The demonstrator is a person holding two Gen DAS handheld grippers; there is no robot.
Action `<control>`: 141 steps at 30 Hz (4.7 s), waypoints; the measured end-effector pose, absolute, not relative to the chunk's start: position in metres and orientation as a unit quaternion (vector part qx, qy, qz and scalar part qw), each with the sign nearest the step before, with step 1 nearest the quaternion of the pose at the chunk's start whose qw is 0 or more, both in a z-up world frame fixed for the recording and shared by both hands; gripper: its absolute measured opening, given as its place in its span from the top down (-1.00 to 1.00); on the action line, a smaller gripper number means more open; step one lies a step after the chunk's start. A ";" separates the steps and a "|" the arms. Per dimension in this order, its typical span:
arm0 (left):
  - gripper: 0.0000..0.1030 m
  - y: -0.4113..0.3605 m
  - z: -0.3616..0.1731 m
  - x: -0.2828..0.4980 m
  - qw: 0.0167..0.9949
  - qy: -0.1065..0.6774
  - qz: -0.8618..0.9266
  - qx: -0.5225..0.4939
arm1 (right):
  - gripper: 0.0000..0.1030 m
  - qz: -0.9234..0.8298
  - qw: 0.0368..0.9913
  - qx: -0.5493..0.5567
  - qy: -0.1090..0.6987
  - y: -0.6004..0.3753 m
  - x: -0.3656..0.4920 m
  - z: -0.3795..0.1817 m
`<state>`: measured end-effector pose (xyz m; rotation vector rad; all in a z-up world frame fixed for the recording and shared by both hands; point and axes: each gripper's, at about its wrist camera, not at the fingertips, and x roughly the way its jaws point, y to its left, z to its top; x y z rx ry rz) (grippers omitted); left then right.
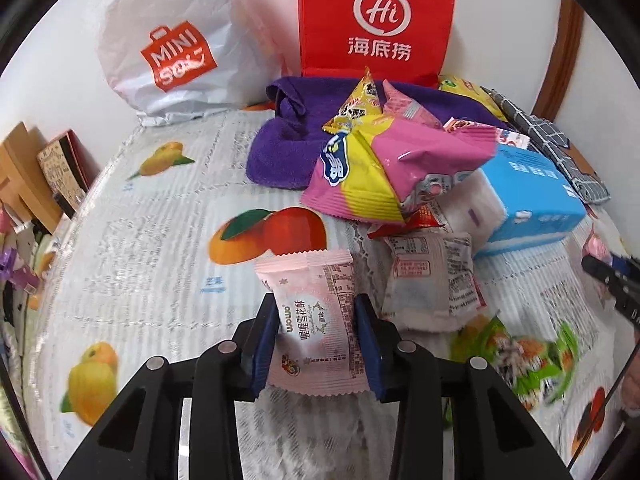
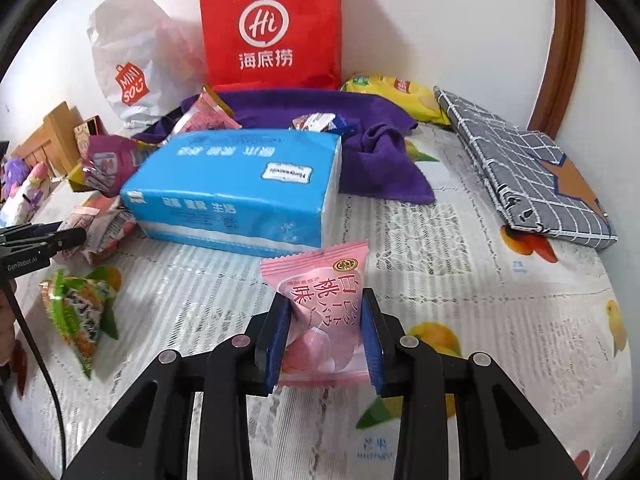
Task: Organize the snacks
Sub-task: 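Carry the pink candy with the right tool while the left carries the pastry packet to the towel, then release the pink candy onto the towel with the right tool while the left releases the pastry packet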
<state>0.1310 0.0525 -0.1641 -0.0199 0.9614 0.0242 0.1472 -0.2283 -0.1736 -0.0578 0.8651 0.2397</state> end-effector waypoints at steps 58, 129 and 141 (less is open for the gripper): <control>0.30 0.045 -0.106 0.213 0.913 0.397 -0.023 -0.088 | 0.34 0.131 0.927 0.048 0.348 -0.216 0.265 -0.122; 0.25 0.061 -0.146 0.303 0.877 0.463 0.003 -0.126 | -0.10 0.167 0.908 0.026 0.383 -0.197 0.252 -0.121; -0.11 0.063 -0.128 0.283 0.880 0.458 -0.008 -0.126 | -0.10 0.185 0.907 -0.002 0.377 -0.180 0.247 -0.126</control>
